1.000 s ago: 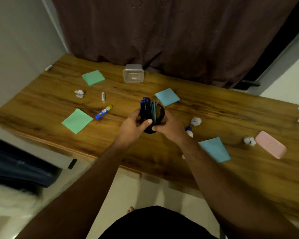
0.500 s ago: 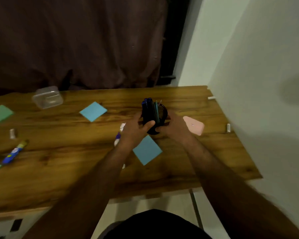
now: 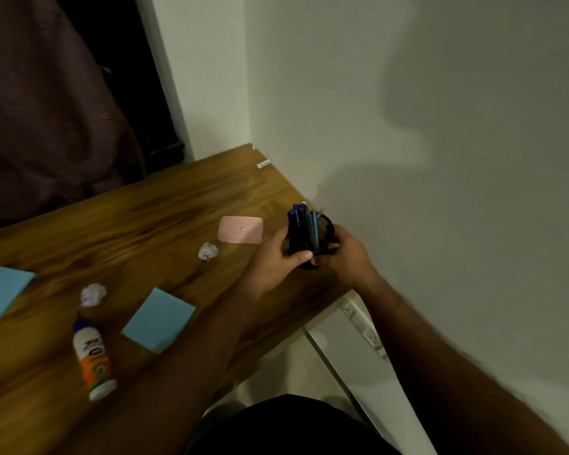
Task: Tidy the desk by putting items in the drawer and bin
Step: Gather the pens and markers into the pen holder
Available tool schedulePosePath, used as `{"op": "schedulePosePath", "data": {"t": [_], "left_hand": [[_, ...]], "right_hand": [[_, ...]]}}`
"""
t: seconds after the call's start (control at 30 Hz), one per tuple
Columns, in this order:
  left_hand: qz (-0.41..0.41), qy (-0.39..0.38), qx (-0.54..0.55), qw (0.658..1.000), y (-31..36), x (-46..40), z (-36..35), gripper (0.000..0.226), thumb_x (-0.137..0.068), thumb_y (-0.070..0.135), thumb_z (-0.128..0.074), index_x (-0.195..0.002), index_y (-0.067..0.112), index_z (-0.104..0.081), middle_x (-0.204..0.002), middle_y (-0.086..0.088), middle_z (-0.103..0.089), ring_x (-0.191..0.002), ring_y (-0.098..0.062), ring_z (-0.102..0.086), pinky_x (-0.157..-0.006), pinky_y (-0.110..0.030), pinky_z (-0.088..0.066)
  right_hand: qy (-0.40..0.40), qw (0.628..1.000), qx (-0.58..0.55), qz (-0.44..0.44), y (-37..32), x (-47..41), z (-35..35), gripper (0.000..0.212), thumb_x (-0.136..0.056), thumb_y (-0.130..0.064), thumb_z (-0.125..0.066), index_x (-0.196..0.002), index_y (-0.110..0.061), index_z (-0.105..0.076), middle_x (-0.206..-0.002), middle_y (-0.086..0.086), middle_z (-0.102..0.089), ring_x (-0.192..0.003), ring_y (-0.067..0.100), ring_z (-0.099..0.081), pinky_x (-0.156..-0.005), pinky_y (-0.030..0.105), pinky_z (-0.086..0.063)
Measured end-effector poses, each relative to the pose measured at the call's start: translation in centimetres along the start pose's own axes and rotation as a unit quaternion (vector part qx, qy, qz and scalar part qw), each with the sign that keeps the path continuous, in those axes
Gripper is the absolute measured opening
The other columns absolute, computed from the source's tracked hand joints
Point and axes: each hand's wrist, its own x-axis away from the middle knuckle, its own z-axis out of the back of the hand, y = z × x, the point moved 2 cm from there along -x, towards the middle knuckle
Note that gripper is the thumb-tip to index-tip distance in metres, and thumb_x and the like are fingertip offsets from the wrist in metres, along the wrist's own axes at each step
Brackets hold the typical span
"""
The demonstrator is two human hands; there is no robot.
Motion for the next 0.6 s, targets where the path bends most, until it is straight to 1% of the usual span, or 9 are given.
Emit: {"op": "schedulePosePath", "data": {"t": [0.1,0.2,0.23,0.3,0.37,0.43,0.53,0.6], "left_hand": [[-0.005,-0.036,-0.011,0.999,0.5,-1.1,-2.2,0.067,-0.083,0.026,-0.072,-0.143,0.025,-0.042,-0.136,0.002,-0.056,-0.125,-0.014,-0.051,-0.105,-0.04,-0.044],[0.004,-0.068,-0.021,0.997,0.8,-2.1,-4.1,0.069,-0.081,0.032,-0.072,-0.143,0.029,-0.041,-0.138,0.0,-0.054,-0.127,-0.018,-0.049,-0.106,-0.044,-0.043],[0.004,-0.079,-0.024,0.997,1.0,-2.4,-4.6,0.069,-0.082,0.032,-0.071,-0.143,0.029,-0.04,-0.139,0.001,-0.053,-0.128,-0.017,-0.048,-0.106,-0.044,-0.043],[-0.001,-0.099,-0.022,0.995,1.3,-2.8,-5.6,0.067,-0.086,0.03,-0.069,-0.145,0.028,-0.038,-0.141,0.002,-0.051,-0.128,-0.014,-0.046,-0.106,-0.039,-0.041],[-0.008,-0.103,-0.015,0.995,1.5,-3.1,-6.3,0.062,-0.089,0.027,-0.066,-0.144,0.026,-0.039,-0.139,0.003,-0.051,-0.124,-0.007,-0.044,-0.099,-0.029,-0.039],[-0.012,-0.102,-0.017,0.995,1.5,-3.4,-6.7,0.058,-0.091,0.027,-0.064,-0.143,0.025,-0.04,-0.138,0.002,-0.052,-0.121,-0.007,-0.045,-0.093,-0.025,-0.038],[-0.008,-0.105,-0.008,0.994,1.5,-3.7,-6.9,0.056,-0.091,0.026,-0.063,-0.143,0.025,-0.041,-0.137,0.003,-0.053,-0.117,-0.003,-0.044,-0.089,-0.023,-0.039],[-0.003,-0.11,0.008,0.994,1.3,-3.8,-6.9,0.059,-0.091,0.024,-0.064,-0.144,0.026,-0.039,-0.138,0.003,-0.052,-0.12,-0.003,-0.045,-0.087,-0.019,-0.039]], "right_hand": [[0.033,0.999,-0.001,-0.032,2.1,0.6,1.2,0.07,-0.07,-0.012,-0.081,-0.133,-0.019,-0.052,-0.121,-0.001,-0.064,-0.107,0.021,-0.064,-0.092,0.033,-0.051],[0.061,0.996,-0.015,-0.063,3.6,1.1,2.3,0.071,-0.069,-0.013,-0.081,-0.133,-0.019,-0.052,-0.123,0.0,-0.064,-0.109,0.022,-0.063,-0.094,0.037,-0.052],[0.069,0.995,-0.019,-0.073,4.0,1.2,2.6,0.07,-0.069,-0.013,-0.081,-0.133,-0.019,-0.051,-0.123,0.0,-0.064,-0.11,0.022,-0.063,-0.093,0.036,-0.051],[0.083,0.993,-0.02,-0.087,4.6,1.5,3.0,0.068,-0.072,-0.012,-0.08,-0.134,-0.015,-0.05,-0.123,0.001,-0.063,-0.111,0.021,-0.06,-0.089,0.028,-0.048],[0.101,0.99,-0.027,-0.099,5.1,1.6,3.2,0.065,-0.074,-0.011,-0.079,-0.133,-0.012,-0.051,-0.123,0.004,-0.064,-0.111,0.021,-0.061,-0.084,0.023,-0.045],[0.118,0.987,-0.03,-0.106,5.4,1.7,3.2,0.062,-0.075,-0.013,-0.08,-0.131,-0.011,-0.053,-0.122,0.006,-0.065,-0.11,0.023,-0.062,-0.083,0.023,-0.045],[0.137,0.984,-0.019,-0.111,5.7,1.8,3.0,0.061,-0.075,-0.016,-0.08,-0.129,-0.011,-0.054,-0.122,0.006,-0.066,-0.109,0.022,-0.062,-0.085,0.024,-0.047],[0.148,0.982,-0.01,-0.115,6.1,1.8,2.7,0.059,-0.076,-0.019,-0.08,-0.128,-0.011,-0.055,-0.121,0.006,-0.066,-0.109,0.022,-0.063,-0.087,0.027,-0.049]]}}
